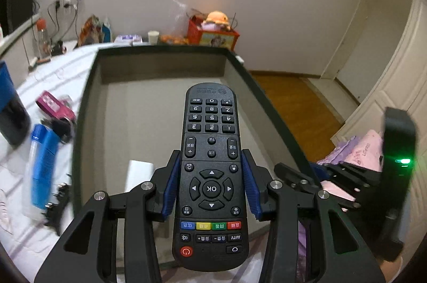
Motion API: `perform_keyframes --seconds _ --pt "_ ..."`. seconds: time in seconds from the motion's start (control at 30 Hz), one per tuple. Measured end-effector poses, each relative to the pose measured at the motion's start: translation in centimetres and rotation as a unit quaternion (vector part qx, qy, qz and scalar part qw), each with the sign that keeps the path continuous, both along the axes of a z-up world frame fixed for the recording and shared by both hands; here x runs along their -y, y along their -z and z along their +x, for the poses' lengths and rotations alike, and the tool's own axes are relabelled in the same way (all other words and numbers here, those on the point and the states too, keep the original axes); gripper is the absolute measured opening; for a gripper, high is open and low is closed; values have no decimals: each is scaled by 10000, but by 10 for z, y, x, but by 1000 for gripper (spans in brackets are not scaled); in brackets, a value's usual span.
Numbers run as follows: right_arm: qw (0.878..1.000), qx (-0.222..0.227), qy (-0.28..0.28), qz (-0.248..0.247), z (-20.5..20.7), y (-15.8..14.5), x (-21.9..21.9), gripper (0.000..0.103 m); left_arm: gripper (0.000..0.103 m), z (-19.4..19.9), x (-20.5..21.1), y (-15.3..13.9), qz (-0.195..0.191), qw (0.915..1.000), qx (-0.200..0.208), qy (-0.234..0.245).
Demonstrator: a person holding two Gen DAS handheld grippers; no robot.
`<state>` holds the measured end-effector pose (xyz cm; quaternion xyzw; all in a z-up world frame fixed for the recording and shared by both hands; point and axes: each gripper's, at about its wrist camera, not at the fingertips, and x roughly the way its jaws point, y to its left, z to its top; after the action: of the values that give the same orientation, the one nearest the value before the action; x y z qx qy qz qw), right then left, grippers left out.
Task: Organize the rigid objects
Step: 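Lift the black remote with the left tool into the box and release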
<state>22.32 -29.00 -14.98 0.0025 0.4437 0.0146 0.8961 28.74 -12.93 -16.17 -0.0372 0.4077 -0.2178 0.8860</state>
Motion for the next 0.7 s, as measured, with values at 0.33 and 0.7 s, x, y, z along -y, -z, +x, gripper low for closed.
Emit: perform_keyframes --seconds 0.33,0.7 --pt "10000 4 -10 13 0 0 1 27 44 2 5 22 328 9993 -154 -123" --pt "10000 -43 -22 22 2 0 2 27 72 -15 -14 0 92 9992 266 -277"
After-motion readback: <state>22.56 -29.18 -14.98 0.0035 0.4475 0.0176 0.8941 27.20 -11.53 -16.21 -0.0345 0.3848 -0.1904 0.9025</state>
